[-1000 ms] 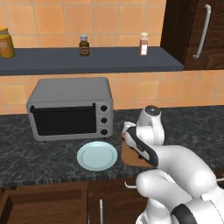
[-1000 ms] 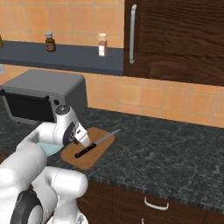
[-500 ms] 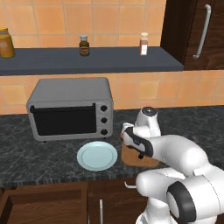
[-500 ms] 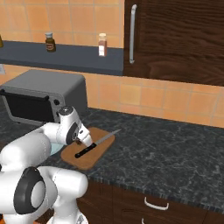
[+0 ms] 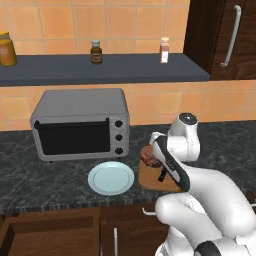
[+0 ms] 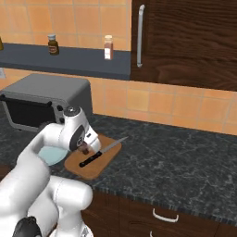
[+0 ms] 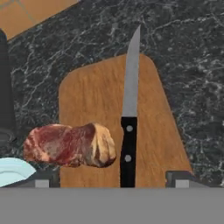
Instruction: Pick up the knife from the drawer and place it on the cutting board. Then place the meat from the plate to the cutting board.
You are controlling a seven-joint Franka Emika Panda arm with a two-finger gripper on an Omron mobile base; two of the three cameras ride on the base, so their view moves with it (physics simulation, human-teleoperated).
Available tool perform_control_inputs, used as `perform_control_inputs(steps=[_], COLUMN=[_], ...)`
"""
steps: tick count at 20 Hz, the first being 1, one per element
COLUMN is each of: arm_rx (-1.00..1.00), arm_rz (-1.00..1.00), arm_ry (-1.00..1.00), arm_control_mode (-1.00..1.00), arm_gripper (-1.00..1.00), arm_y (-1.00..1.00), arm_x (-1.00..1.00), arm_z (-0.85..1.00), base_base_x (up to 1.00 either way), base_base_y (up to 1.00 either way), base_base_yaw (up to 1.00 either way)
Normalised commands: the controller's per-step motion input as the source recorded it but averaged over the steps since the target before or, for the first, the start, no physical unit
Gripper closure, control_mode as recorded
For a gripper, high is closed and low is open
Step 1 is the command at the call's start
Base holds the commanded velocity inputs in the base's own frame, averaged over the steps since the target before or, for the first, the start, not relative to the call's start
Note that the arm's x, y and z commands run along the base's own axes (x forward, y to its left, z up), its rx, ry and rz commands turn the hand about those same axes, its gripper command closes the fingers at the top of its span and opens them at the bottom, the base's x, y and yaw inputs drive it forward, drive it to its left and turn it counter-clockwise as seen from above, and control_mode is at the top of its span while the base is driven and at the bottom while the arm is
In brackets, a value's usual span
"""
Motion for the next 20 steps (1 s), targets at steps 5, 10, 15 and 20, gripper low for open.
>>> perform_control_inputs(steps=[5,10,15,20], arm_rx=[0.10,0.15,0.18,0.04], arm_rz=[0.00,0.00,0.00,0.00], arm_ry=[-0.66,-0.76,-0.72,-0.10], arm_control_mode=[-1.00,-1.00,-1.00,-1.00], arm_gripper=[-1.00,-1.00,-1.00,-1.00], arm_y=[-0.60,-0.70,-0.92,-0.17], arm_x=[-1.00,-1.00,-1.00,-0.08], arm_z=[1.00,1.00,1.00,0.13], base_base_x=[0.00,0.00,0.00,0.00], base_base_y=[0.00,0.00,0.00,0.00], base_base_yaw=[0.00,0.00,0.00,0.00])
